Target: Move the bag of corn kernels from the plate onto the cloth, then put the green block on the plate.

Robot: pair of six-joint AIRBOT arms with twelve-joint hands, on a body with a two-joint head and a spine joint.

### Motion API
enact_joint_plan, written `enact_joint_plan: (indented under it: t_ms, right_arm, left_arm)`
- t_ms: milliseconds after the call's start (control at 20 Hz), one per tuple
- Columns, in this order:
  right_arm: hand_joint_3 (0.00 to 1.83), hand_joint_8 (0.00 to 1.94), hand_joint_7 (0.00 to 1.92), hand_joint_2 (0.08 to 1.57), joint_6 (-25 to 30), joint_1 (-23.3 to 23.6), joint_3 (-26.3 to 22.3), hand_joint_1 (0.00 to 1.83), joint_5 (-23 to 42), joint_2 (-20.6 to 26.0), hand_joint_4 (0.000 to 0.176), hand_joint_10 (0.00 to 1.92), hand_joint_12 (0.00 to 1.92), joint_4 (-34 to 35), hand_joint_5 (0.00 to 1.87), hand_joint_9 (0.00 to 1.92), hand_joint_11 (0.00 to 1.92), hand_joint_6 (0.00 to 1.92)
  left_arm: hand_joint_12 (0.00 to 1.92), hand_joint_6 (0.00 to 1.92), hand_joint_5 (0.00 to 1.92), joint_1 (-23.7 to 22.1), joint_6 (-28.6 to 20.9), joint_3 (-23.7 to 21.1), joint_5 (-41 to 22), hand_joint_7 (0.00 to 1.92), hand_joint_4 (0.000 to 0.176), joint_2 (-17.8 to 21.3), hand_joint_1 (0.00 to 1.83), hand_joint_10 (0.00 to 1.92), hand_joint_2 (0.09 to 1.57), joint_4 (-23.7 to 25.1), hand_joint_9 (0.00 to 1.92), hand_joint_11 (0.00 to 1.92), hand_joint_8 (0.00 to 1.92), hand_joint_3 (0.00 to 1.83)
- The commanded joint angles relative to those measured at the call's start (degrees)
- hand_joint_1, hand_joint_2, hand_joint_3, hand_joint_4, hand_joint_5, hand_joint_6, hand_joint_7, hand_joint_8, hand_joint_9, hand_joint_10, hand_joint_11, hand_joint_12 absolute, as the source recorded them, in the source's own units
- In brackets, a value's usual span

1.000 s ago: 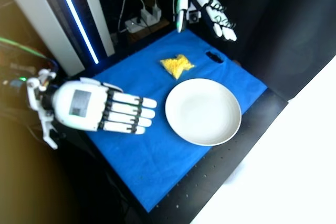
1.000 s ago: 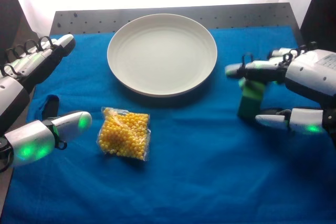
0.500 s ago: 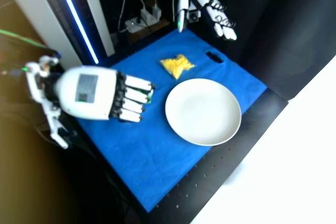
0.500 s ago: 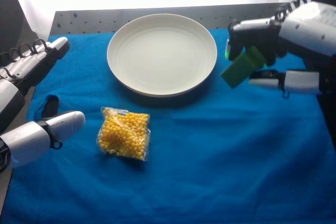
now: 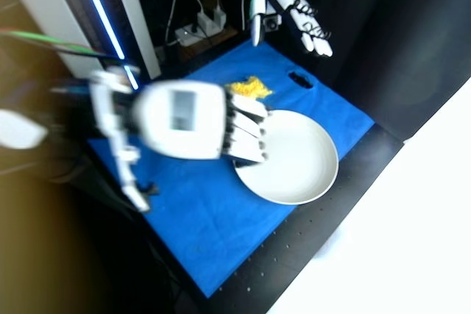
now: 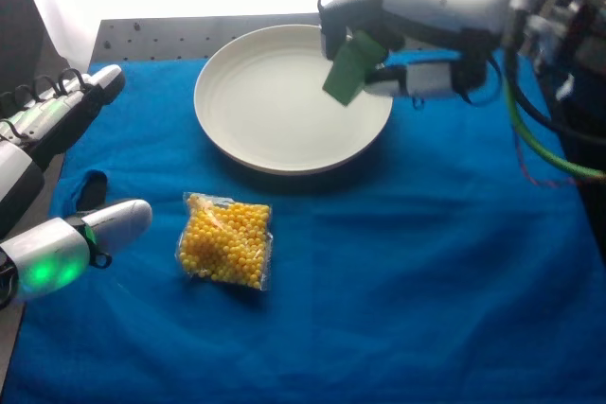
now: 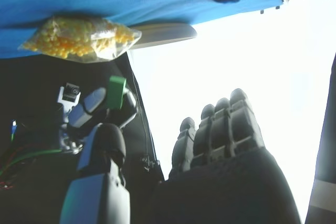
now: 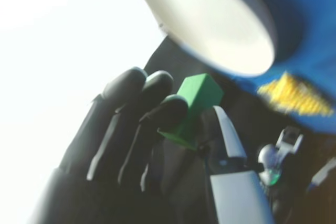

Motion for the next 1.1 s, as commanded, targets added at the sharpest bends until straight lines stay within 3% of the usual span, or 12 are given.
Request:
enact_joint_plan:
  t_ms: [0,50,150,250,400,500,550,600,700,800,900,1050]
  right_arm:
    - [0.0,1.55,0.8,1.27,0.07,1.16,1.12,1.21,3.17,-1.06,0.0,1.44,1.75,0.93,0.63,0.88,0.83,1.23]
    - [0.0,1.52,0.81,1.27,0.07,1.47,2.77,1.2,1.31,-2.83,0.0,1.33,1.66,0.74,0.62,0.86,0.8,1.27]
    - [0.0,1.4,0.75,1.25,0.06,2.05,5.67,1.34,-2.25,-6.09,0.0,1.54,1.53,-0.21,0.57,0.8,0.67,1.32]
    - [0.0,1.49,0.77,1.29,0.06,2.47,7.6,1.17,-5.67,-8.63,0.0,1.2,1.59,-1.43,0.59,0.78,0.74,1.41]
    - [0.0,1.59,0.77,1.29,0.05,2.47,9.48,1.19,-9.87,-11.11,0.0,1.47,1.78,-2.77,0.59,0.89,0.9,1.28]
    - [0.0,1.59,0.64,1.32,0.05,2.47,9.5,1.16,-10.84,-11.65,0.0,1.77,1.91,-3.59,0.58,0.93,1.02,1.53]
    - [0.0,1.01,0.4,1.31,0.05,2.46,9.34,0.99,-10.86,-11.65,0.0,1.39,1.9,-3.71,0.32,0.42,0.33,0.71]
    - [0.0,0.33,0.1,1.31,0.05,2.46,9.14,0.7,-10.85,-11.64,0.0,0.48,0.86,-3.92,0.1,0.08,0.07,0.22]
    - [0.0,0.02,0.0,1.25,0.05,2.46,8.43,0.55,-10.81,-11.6,0.0,0.03,0.25,-4.73,0.0,0.0,0.0,0.01]
    - [0.0,0.0,0.0,1.2,0.05,2.63,6.55,0.5,-10.06,-10.17,0.009,0.0,0.02,-6.5,0.0,0.0,0.0,0.0]
    - [0.0,0.0,0.0,1.17,0.05,2.64,4.06,0.52,-6.84,-6.94,0.045,0.0,0.0,-6.38,0.0,0.0,0.0,0.0]
    - [0.0,0.0,0.0,1.12,0.06,2.68,-0.71,0.46,-0.88,-0.86,0.078,0.0,0.0,-5.45,0.0,0.0,0.0,0.0]
  left_arm:
    - [0.0,0.0,0.0,-0.4,-0.15,0.4,-6.73,0.0,0.105,0.22,0.44,0.0,1.23,1.41,0.0,0.0,0.0,0.01]
    - [0.0,0.0,0.0,-0.48,-0.15,0.53,-6.59,0.0,0.104,0.17,0.45,0.0,1.23,1.49,0.0,0.0,0.0,0.01]
    - [0.0,0.0,0.0,-0.68,-0.16,0.78,-6.45,0.0,0.091,-0.08,0.48,0.0,1.24,1.53,0.0,0.0,0.0,0.01]
    - [0.0,0.0,0.01,-0.71,-0.18,0.87,-6.46,0.0,0.107,-0.15,0.52,0.0,1.23,1.54,0.0,0.0,0.0,0.0]
    - [0.0,0.0,0.01,-0.75,-0.28,1.0,-6.58,0.0,0.087,-0.29,0.52,0.0,1.26,1.58,0.0,0.0,0.0,0.01]
    - [0.01,0.0,0.01,-0.75,-0.35,1.03,-6.68,0.0,0.116,-0.35,0.5,0.0,1.26,1.57,0.0,0.01,0.0,0.01]
    - [0.02,0.0,0.02,-0.74,-0.37,1.03,-6.71,0.0,0.101,-0.35,0.53,0.0,1.27,1.55,0.0,0.04,0.0,0.01]
    - [0.03,0.0,0.01,-0.74,-0.38,1.03,-6.74,0.0,0.108,-0.36,0.52,0.0,1.27,1.53,0.0,0.05,0.0,0.01]
    - [0.04,0.0,0.01,-0.73,-0.38,1.04,-6.85,0.0,0.103,-0.41,0.53,0.0,1.27,1.4,0.0,0.04,0.0,0.0]
    - [0.15,0.0,0.01,-0.72,-0.4,0.99,-7.05,0.0,0.098,-0.4,0.52,0.0,1.26,1.33,0.0,0.01,0.0,0.0]
    - [0.04,0.0,0.01,-0.69,-0.4,0.88,-7.14,0.0,0.101,-0.39,0.56,0.0,1.25,1.08,0.0,0.0,0.0,0.0]
    - [0.0,0.0,0.01,-0.67,-0.4,0.77,-7.34,0.0,0.14,-0.35,0.57,0.0,1.23,0.82,0.0,0.0,0.0,0.0]
